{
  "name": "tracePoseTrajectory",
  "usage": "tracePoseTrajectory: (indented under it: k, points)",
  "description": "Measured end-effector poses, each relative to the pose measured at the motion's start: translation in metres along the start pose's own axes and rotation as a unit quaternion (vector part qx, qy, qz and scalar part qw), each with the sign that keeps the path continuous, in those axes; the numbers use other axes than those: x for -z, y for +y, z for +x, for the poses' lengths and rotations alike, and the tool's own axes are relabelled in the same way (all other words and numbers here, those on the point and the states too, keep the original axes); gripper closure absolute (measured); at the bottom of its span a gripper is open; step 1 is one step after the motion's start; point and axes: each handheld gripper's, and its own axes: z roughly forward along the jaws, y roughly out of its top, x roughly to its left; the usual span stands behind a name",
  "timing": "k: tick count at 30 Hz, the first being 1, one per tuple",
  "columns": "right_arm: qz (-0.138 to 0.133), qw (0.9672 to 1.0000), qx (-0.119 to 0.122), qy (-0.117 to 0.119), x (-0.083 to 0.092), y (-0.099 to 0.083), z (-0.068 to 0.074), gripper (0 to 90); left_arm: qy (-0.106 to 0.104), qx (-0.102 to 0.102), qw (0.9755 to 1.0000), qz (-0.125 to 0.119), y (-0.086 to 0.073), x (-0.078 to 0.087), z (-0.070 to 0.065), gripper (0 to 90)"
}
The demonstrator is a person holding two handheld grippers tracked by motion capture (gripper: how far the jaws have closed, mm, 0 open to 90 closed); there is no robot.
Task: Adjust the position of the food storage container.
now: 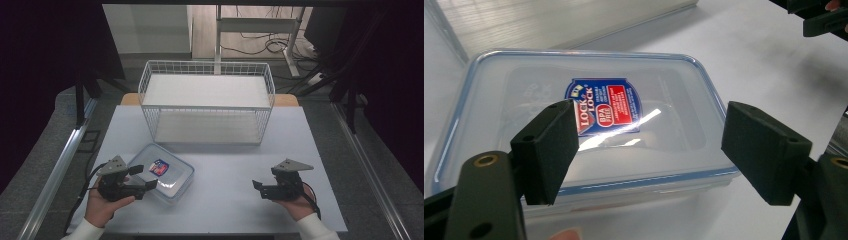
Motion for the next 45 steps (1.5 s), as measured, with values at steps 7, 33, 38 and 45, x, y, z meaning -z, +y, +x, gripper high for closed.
tracePoseTrajectory:
  k: [7, 33, 38, 45]
  points:
    - [-0.004, 0.9999, 0.013, -0.003, -0.003, 0.004, 0.001, 19.1, 0.011, 0.005, 0.9999, 0.002, 0.000, 0.002, 0.001, 22.5]
    - [-0.001, 0.9993, 0.036, -0.007, -0.001, 0.001, 0.004, 20.7, -0.003, -0.009, 0.9999, 0.011, 0.006, 0.007, -0.004, 26.1]
    - [0.000, 0.9993, 0.038, -0.004, 0.000, 0.000, 0.005, 21.6, -0.003, -0.013, 0.9998, 0.017, 0.006, 0.007, -0.005, 29.2]
    - [-0.004, 0.9993, 0.037, -0.011, 0.002, 0.000, 0.004, 22.2, -0.029, -0.038, 0.9979, 0.044, 0.003, 0.011, -0.011, 34.8]
